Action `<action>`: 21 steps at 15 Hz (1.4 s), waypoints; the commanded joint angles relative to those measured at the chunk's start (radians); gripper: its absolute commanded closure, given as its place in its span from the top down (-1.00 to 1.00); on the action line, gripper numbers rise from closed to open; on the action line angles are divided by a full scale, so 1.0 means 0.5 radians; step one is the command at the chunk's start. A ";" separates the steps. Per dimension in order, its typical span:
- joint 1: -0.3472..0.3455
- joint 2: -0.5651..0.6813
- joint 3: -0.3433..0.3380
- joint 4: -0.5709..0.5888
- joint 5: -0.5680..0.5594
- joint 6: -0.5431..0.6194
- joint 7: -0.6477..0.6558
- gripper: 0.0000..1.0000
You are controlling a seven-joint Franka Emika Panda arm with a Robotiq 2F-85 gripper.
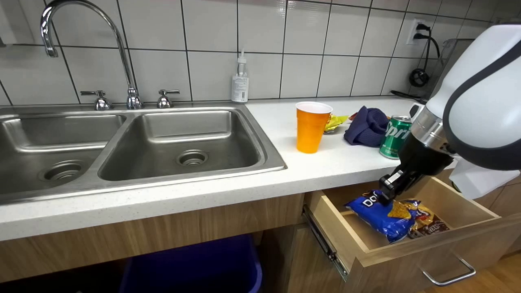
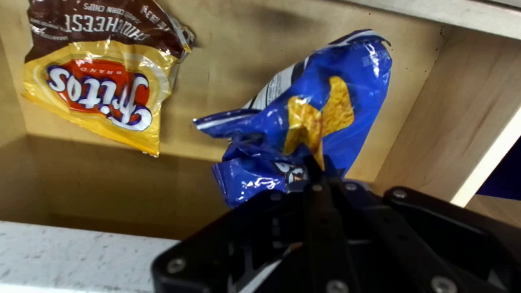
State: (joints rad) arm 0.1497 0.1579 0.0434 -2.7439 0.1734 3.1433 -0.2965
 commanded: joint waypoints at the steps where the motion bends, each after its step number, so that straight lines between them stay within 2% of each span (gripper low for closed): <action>1: -0.065 0.061 0.046 0.047 0.015 0.041 -0.047 -1.00; 2: -0.062 0.068 0.039 0.052 0.011 0.037 -0.042 -0.81; 3: -0.062 0.073 0.037 0.055 0.010 0.030 -0.040 -0.44; 7: -0.064 0.055 0.044 0.052 0.006 0.017 -0.045 0.10; 12: -0.075 -0.017 0.076 0.037 0.013 -0.003 -0.056 0.87; 13: -0.075 -0.034 0.086 0.034 0.015 -0.009 -0.057 0.98; 21: -0.158 -0.242 0.285 0.020 0.112 -0.116 -0.084 1.00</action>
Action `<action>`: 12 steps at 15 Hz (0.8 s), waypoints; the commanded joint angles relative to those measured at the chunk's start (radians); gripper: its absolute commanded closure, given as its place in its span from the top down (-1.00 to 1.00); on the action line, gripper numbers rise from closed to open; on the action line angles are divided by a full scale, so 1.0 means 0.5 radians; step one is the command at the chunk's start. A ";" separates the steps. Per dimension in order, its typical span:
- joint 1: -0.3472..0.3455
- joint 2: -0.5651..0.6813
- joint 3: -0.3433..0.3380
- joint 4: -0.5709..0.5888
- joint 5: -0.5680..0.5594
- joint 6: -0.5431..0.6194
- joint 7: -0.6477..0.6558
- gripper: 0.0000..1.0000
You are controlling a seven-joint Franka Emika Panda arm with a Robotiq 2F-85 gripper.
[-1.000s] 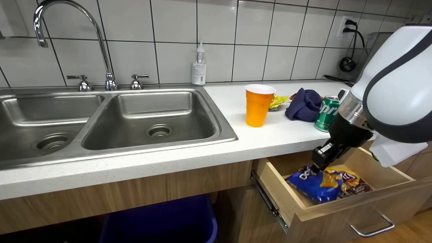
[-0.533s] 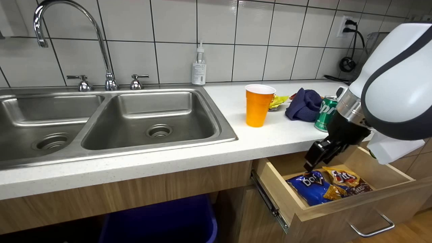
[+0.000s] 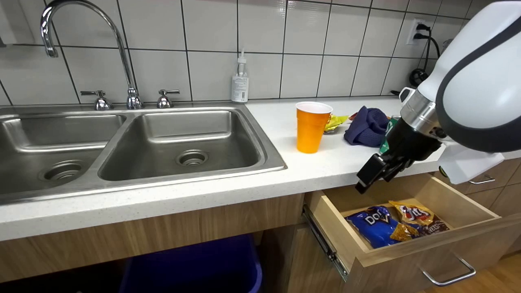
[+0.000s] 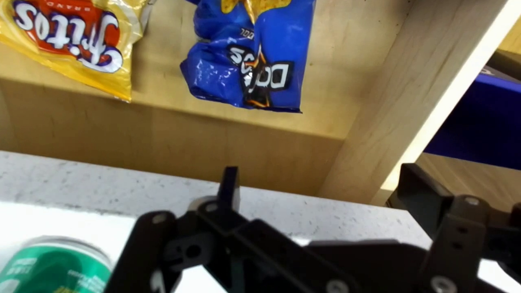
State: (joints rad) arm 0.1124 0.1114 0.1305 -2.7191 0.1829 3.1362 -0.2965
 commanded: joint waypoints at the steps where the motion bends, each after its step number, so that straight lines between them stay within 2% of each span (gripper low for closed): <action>1: -0.090 -0.181 0.133 -0.031 0.128 -0.125 -0.091 1.00; 12: -0.049 -0.491 -0.041 -0.055 0.102 -0.302 -0.040 1.00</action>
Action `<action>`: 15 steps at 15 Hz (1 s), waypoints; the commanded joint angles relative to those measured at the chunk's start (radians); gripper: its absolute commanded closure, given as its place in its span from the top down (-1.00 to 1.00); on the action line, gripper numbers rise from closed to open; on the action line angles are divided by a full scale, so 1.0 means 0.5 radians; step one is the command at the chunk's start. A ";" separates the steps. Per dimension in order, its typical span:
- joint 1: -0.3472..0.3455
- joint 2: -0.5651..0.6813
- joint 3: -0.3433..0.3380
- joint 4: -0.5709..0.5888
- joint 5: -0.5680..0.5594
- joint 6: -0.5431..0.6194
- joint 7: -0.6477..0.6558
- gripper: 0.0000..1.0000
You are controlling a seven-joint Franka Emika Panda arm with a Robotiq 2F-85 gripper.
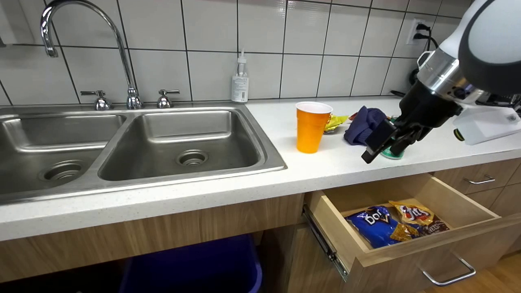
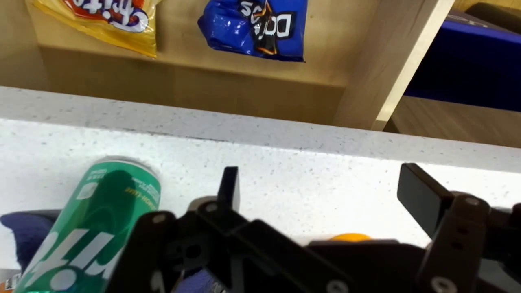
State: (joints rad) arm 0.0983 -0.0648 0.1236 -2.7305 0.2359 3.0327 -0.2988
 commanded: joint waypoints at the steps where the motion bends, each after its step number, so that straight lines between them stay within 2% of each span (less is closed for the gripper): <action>1: -0.023 -0.161 -0.038 -0.031 -0.013 -0.101 -0.029 1.00; 15: -0.100 -0.338 -0.131 0.050 -0.055 -0.059 0.004 1.00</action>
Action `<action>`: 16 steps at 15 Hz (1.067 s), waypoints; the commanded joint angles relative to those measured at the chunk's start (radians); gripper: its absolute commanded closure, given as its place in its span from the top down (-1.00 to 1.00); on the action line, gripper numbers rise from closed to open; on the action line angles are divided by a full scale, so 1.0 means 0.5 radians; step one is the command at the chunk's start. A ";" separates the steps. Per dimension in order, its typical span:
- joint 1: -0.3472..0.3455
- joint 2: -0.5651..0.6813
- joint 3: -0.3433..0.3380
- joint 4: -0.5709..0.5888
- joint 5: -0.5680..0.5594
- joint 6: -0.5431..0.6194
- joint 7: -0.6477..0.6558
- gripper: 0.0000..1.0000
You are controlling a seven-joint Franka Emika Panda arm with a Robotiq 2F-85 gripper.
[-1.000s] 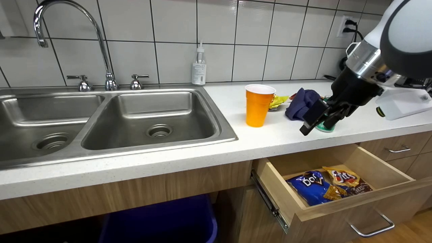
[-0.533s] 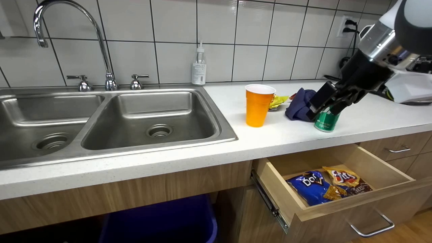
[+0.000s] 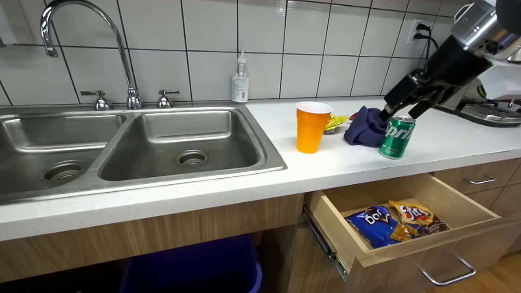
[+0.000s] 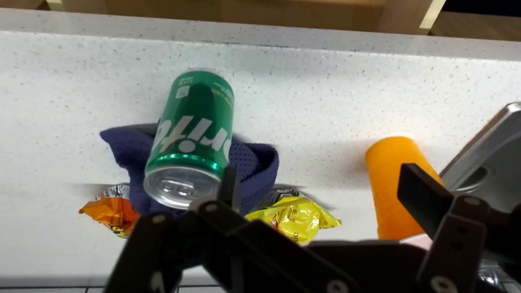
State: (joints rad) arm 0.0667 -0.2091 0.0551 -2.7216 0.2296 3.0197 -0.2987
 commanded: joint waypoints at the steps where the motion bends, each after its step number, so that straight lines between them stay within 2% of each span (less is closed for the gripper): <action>1: -0.046 -0.042 0.011 0.050 -0.051 -0.025 0.011 1.00; 4: -0.059 -0.007 0.013 0.109 -0.056 -0.026 0.024 1.00; 5: -0.011 -0.011 -0.002 0.060 -0.003 0.004 0.000 1.00; 16: -0.010 0.001 -0.002 0.060 -0.002 0.004 0.000 1.00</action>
State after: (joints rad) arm 0.0616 -0.2087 0.0541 -2.6918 0.2286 3.0215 -0.2985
